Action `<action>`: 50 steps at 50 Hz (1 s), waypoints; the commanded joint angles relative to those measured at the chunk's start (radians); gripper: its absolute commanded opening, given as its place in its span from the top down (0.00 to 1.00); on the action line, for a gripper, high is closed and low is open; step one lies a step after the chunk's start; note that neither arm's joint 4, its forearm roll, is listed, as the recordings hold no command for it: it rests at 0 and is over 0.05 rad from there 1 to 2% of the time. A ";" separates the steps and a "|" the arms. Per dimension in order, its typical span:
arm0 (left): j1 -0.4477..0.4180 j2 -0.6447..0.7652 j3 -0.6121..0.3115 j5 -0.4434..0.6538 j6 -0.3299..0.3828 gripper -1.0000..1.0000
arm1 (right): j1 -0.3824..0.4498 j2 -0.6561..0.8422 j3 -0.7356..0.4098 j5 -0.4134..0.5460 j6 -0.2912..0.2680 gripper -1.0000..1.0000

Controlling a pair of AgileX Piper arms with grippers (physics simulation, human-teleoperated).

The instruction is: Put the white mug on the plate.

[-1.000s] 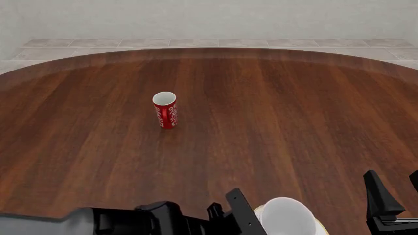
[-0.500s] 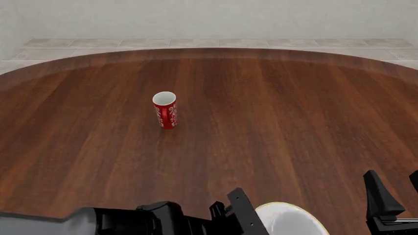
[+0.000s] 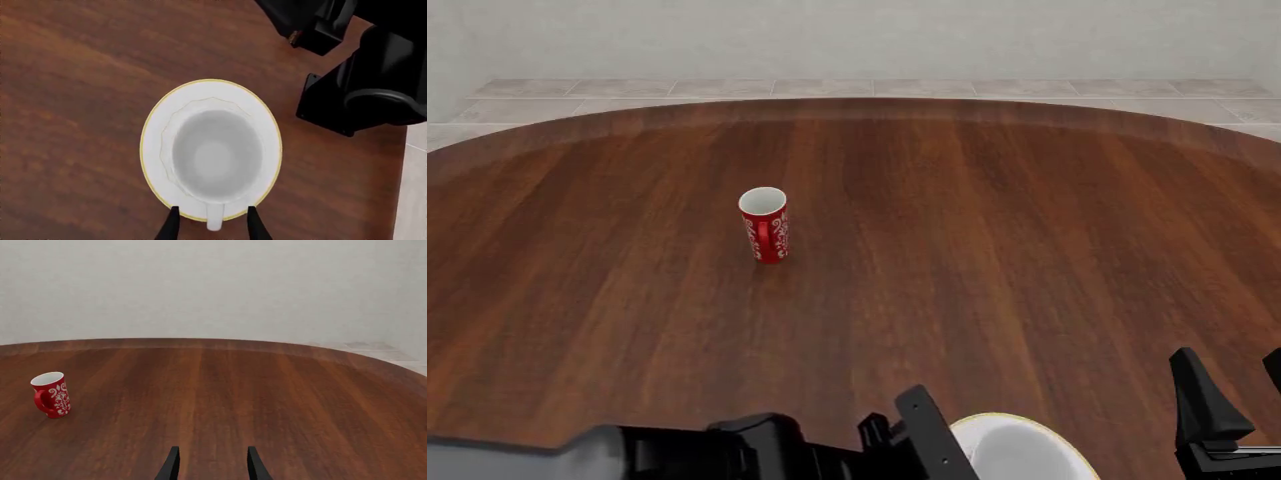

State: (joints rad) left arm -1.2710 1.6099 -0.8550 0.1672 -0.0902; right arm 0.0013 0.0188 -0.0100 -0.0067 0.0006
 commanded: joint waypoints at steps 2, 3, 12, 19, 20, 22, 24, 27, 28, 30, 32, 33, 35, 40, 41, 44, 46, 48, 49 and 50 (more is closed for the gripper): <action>-0.001 -0.038 0.006 0.023 -0.004 0.00 | 0.000 0.000 0.000 0.000 0.000 0.00; -0.002 -0.044 0.006 0.025 -0.004 0.00 | 0.000 0.000 0.000 0.000 0.000 0.00; -0.006 -0.125 0.028 0.057 -0.016 0.00 | 0.000 0.000 0.000 0.000 0.000 0.00; 0.001 -0.204 0.054 0.083 -0.019 0.00 | 0.000 0.000 0.000 0.000 0.000 0.00; 0.001 -0.215 0.056 0.091 -0.021 0.00 | 0.000 0.000 0.000 0.000 0.000 0.00; 0.002 -0.240 0.064 0.097 -0.019 0.00 | 0.000 0.000 0.000 0.000 0.000 0.00; -0.013 -0.261 0.062 0.099 -0.042 0.00 | 0.000 0.000 0.000 0.000 0.000 0.00; -0.009 -0.285 0.067 0.107 -0.036 0.00 | 0.000 0.000 0.000 0.000 0.000 0.00; -0.009 -0.295 0.069 0.109 -0.034 0.00 | 0.000 0.000 0.000 0.000 0.000 0.00; -0.012 -0.313 0.074 0.116 -0.040 0.00 | 0.000 0.000 0.000 0.000 0.000 0.00; -0.008 -0.344 0.081 0.116 -0.034 0.00 | 0.000 0.000 0.000 0.000 0.000 0.00; -0.006 -0.352 0.086 0.118 -0.037 0.00 | 0.000 0.000 0.000 0.000 0.000 0.00; -0.007 -0.362 0.089 0.119 -0.034 0.00 | 0.000 0.000 0.000 0.000 0.000 0.00; 0.005 -0.414 0.114 0.126 -0.027 0.00 | 0.000 0.000 0.000 0.000 0.000 0.00; 0.010 -0.424 0.117 0.132 -0.025 0.00 | 0.000 0.000 0.000 0.000 0.000 0.00; 0.015 -0.447 0.123 0.135 -0.023 0.00 | 0.000 0.000 0.000 0.000 0.000 0.00; 0.017 -0.462 0.128 0.139 -0.026 0.00 | 0.000 0.000 0.000 0.000 0.000 0.00; 0.021 -0.484 0.139 0.134 -0.022 0.00 | 0.000 0.000 0.000 0.000 0.000 0.00; 0.021 -0.493 0.143 0.132 -0.025 0.00 | 0.000 0.000 0.000 0.000 0.000 0.00; 0.020 -0.499 0.145 0.135 -0.025 0.00 | 0.000 0.000 0.000 0.000 0.000 0.00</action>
State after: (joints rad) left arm -1.2615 1.1952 -0.7414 0.2922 -0.1164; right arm 0.0013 0.0187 -0.0100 -0.0066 0.0006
